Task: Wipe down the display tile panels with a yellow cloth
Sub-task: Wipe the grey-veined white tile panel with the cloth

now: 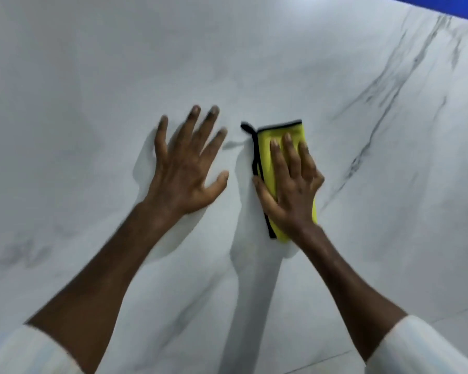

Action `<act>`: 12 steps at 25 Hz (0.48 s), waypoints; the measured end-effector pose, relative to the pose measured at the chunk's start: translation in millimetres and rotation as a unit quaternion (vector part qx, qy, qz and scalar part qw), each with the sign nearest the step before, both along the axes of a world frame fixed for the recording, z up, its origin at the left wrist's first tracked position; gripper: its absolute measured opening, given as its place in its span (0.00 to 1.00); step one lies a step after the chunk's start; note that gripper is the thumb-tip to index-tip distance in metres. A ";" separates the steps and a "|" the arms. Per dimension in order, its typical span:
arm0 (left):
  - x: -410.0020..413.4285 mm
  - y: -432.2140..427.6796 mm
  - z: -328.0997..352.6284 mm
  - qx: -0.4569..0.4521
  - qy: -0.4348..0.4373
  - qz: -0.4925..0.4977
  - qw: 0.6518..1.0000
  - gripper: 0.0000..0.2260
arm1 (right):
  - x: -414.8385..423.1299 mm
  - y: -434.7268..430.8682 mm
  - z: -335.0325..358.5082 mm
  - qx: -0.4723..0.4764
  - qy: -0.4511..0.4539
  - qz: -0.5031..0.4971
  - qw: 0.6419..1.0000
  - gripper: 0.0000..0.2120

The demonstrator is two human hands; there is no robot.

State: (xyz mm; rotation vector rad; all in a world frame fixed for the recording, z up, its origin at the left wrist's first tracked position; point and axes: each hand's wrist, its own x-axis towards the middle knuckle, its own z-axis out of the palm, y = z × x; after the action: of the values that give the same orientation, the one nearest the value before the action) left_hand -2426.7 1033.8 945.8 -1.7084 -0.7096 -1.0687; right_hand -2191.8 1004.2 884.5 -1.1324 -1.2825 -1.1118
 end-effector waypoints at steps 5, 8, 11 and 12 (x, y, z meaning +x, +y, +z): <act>-10.2 0.0 -109.0 -0.014 0.035 0.038 0.999 0.35 | -5.6 5.0 34.3 0.019 0.002 -0.003 1.000 0.33; -10.6 3.3 -111.5 -0.009 0.035 0.044 0.998 0.35 | -0.4 2.7 -48.1 0.010 -0.009 -0.001 1.000 0.32; -9.8 4.4 -110.3 -0.008 0.034 0.048 0.998 0.35 | 4.6 -1.6 -162.3 -0.039 0.017 -0.010 0.999 0.33; -9.5 4.0 -111.4 -0.011 0.032 0.053 0.998 0.36 | 3.9 -4.2 -190.1 -0.054 0.023 -0.016 0.998 0.33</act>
State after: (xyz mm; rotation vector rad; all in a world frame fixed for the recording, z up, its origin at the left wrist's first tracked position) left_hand -2436.3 1037.8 834.4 -1.6971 -0.7635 -0.9321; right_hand -2187.8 1000.0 694.5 -1.2566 -1.3053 -1.0448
